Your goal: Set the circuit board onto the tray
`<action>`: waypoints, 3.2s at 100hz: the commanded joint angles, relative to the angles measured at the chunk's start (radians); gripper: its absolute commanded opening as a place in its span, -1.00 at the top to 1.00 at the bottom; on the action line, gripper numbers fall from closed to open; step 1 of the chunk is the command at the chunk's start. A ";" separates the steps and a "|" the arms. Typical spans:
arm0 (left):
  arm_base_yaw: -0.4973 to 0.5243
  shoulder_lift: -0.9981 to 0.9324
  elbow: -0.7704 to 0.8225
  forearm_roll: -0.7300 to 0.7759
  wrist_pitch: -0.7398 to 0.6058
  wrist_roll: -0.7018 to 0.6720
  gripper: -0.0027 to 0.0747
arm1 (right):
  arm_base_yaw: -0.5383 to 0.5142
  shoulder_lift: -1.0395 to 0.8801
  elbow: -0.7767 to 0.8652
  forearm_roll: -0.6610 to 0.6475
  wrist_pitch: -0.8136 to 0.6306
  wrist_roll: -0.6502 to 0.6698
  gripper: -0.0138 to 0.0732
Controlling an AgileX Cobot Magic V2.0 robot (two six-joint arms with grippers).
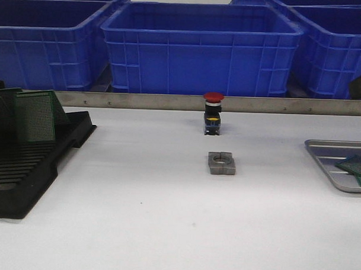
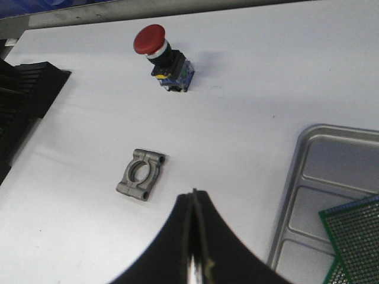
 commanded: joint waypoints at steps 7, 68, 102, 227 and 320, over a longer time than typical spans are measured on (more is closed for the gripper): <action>-0.006 -0.119 -0.020 0.112 -0.157 -0.179 0.98 | -0.007 -0.125 -0.025 0.016 0.044 -0.004 0.82; -0.008 -0.445 0.337 0.213 -0.737 -0.436 0.98 | 0.044 -0.599 -0.018 0.016 -0.124 -0.004 0.82; -0.008 -0.626 0.522 0.213 -0.868 -0.436 0.98 | 0.155 -0.876 0.103 0.018 -0.391 -0.004 0.82; -0.008 -1.122 0.886 0.163 -0.817 -0.436 0.98 | 0.154 -1.454 0.484 0.020 -0.227 -0.005 0.82; 0.060 -1.124 0.953 0.900 -0.863 -1.224 0.98 | 0.154 -1.454 0.484 0.020 -0.227 -0.005 0.82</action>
